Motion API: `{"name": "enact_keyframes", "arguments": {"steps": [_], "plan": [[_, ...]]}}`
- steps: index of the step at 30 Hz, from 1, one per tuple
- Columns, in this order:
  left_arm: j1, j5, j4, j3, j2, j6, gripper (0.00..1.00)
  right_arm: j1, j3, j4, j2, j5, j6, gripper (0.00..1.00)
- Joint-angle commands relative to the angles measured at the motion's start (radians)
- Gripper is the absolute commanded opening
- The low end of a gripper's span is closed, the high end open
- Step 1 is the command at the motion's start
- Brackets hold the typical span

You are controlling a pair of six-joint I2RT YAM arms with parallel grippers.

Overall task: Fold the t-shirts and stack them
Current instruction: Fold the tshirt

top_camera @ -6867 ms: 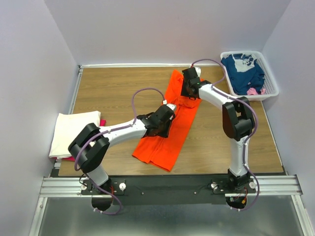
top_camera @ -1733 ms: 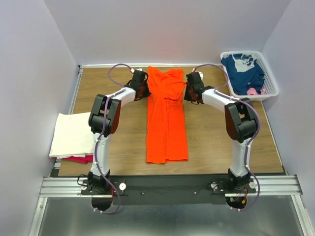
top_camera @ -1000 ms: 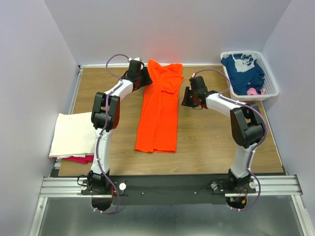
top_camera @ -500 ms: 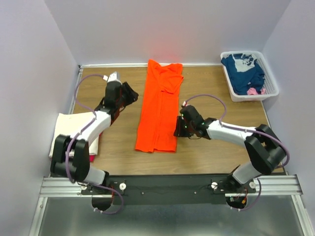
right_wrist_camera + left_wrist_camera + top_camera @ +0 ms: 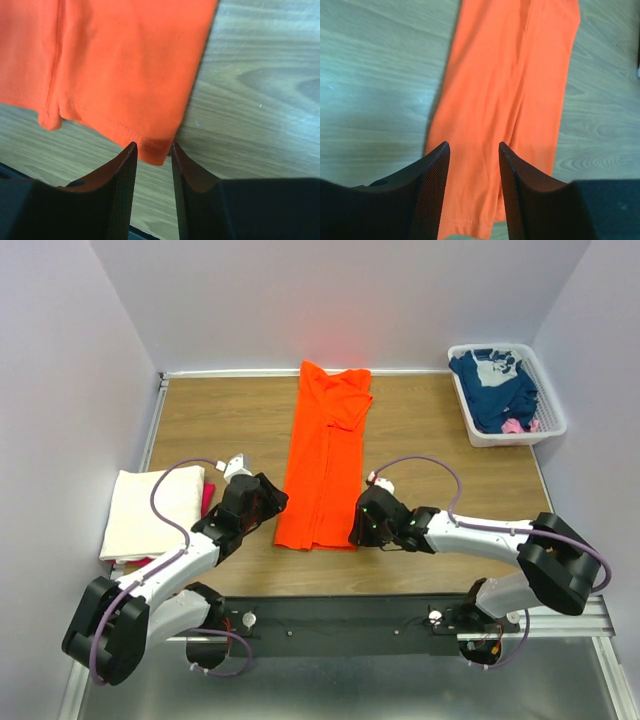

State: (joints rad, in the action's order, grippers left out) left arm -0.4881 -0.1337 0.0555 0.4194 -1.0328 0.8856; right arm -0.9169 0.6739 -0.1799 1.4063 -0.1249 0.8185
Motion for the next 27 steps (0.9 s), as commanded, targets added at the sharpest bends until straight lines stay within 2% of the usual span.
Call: {"name": "enact_keyframes", "arguments": {"steps": [1, 6, 10, 11, 12, 18, 27], "plan": [[-0.047, -0.073, -0.005, -0.025, 0.011, 0.052, 0.51, -0.039, -0.002, 0.005, 0.037, -0.084, 0.057, 0.41], [-0.095, -0.075, -0.014, -0.056, 0.014, 0.079, 0.50, -0.043, -0.040, 0.005, 0.031, -0.114, 0.090, 0.40], [-0.136, -0.084, -0.020, -0.067, 0.023, 0.105, 0.53, -0.042, -0.046, 0.005, 0.040, -0.133, 0.099, 0.38], [-0.141, -0.086, -0.026, -0.061, 0.022, 0.104, 0.53, -0.042, -0.046, 0.005, 0.045, -0.133, 0.099, 0.35], [-0.142, -0.092, -0.046, -0.056, 0.022, 0.104, 0.53, -0.042, -0.053, 0.005, 0.049, -0.136, 0.102, 0.27], [-0.142, -0.109, -0.108, -0.019, 0.036, 0.092, 0.54, -0.039, -0.096, 0.002, 0.020, -0.166, 0.099, 0.08], [-0.142, -0.018, -0.144, -0.008, -0.024, 0.092, 0.53, 0.027, -0.174, -0.063, -0.121, -0.167, 0.071, 0.06]]}}
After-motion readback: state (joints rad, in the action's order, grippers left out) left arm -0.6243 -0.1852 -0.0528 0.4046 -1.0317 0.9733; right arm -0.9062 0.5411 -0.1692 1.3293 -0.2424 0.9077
